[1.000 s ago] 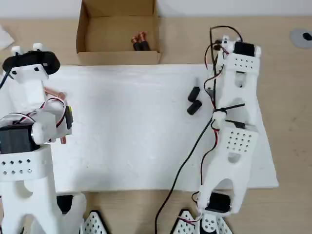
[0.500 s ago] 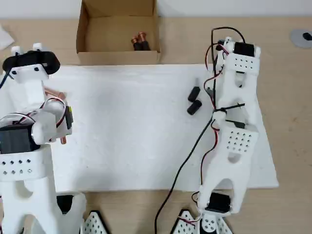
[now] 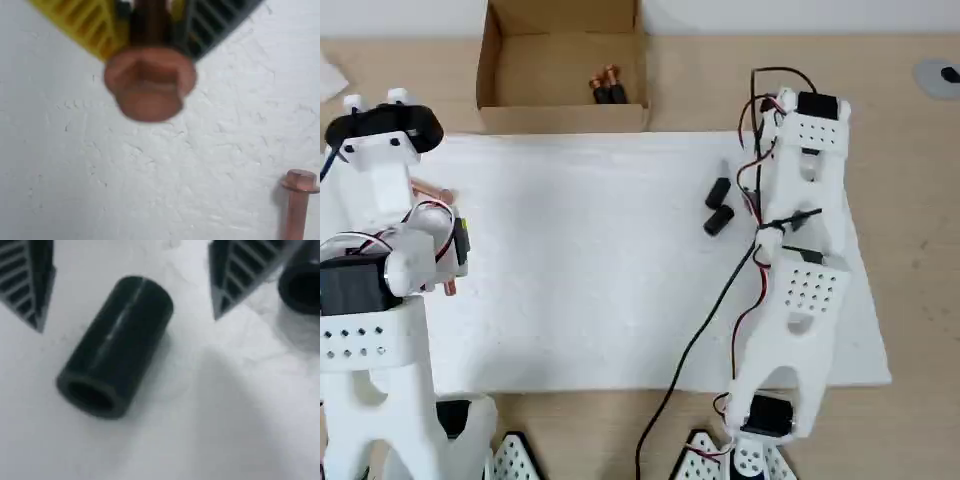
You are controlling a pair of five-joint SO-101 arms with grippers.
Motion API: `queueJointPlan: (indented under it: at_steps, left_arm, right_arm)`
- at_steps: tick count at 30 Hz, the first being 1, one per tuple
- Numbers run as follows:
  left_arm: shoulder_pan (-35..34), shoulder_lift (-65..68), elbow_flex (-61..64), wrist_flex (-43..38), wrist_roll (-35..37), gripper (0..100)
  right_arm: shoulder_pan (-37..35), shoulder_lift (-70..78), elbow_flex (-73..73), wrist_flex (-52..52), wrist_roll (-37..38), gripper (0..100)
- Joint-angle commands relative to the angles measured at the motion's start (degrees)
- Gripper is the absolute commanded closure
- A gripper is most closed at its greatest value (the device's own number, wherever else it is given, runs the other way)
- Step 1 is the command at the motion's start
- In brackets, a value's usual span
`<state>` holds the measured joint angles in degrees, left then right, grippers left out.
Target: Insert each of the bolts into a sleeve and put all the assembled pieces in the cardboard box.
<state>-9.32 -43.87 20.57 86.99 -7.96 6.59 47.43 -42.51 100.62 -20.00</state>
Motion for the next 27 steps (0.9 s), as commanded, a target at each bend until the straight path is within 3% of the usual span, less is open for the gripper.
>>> queueJointPlan:
  at_steps: [1, 27]
  left_arm:
    - [0.8, -1.4, -0.4, -0.9, -0.4, 99]
    - [0.8, -1.4, -0.3, -0.9, -0.4, 99]
  right_arm:
    - [1.5, -0.1, 0.5, 0.1, -1.9, 75.9]
    - [2.6, -0.1, 0.1, -3.8, -16.3, 76.4]
